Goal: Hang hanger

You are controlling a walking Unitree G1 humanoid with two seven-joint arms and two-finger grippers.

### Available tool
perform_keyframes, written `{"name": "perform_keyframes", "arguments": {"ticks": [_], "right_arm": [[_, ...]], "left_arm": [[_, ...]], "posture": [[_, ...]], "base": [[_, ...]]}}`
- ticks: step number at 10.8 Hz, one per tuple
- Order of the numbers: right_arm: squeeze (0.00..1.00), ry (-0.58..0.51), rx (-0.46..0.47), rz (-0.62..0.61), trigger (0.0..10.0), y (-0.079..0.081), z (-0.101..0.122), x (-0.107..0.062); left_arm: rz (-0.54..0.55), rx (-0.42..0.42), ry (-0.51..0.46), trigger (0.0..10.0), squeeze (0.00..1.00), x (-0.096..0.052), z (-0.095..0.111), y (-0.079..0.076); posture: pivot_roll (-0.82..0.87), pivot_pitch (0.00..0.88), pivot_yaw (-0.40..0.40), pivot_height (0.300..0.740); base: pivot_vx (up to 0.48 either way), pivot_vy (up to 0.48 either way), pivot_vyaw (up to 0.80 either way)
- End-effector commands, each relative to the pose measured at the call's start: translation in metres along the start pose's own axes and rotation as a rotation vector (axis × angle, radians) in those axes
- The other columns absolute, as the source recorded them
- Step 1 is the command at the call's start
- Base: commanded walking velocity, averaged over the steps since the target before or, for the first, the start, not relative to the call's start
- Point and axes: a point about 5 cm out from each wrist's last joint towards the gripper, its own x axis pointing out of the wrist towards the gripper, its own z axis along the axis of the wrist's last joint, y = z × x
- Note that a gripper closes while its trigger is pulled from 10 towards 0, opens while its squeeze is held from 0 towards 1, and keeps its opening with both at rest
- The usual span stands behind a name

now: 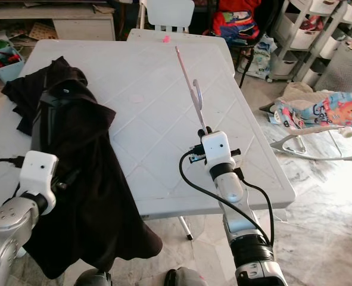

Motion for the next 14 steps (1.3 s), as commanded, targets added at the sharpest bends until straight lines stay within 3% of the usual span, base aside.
{"name": "perform_keyframes", "arguments": {"ticks": [1,4,7,11,14], "right_arm": [[0.00,0.084,0.023,0.011,10.0,0.005,-0.017,-0.007],[0.00,0.085,0.019,0.004,10.0,0.003,-0.017,-0.008],[0.00,0.088,0.019,-0.006,10.0,0.001,-0.018,-0.010],[0.00,0.084,0.025,-0.008,10.0,0.002,-0.017,-0.011],[0.00,0.089,0.025,-0.007,10.0,0.002,-0.019,-0.013]], "left_arm": [[0.000,0.001,0.104,0.0,0.00,0.004,-0.021,-0.002],[-0.057,0.021,0.061,0.0,0.00,0.010,-0.019,-0.014],[-0.088,0.061,0.040,0.0,0.00,0.010,-0.018,-0.013],[-0.059,0.193,-0.065,0.0,0.00,0.019,0.012,0.006],[-0.015,0.154,-0.126,0.0,0.00,0.026,0.028,0.015]], "posture": [[0.05,0.074,-0.085,0.740],[0.04,0.071,-0.086,0.740],[0.03,0.071,-0.076,0.740],[0.03,0.064,-0.073,0.740],[0.03,0.060,-0.077,0.740]], "base": [[0.000,0.000,0.00],[0.000,0.000,0.00],[0.000,0.000,0.00],[0.000,0.000,0.00],[0.000,0.000,0.00]]}}
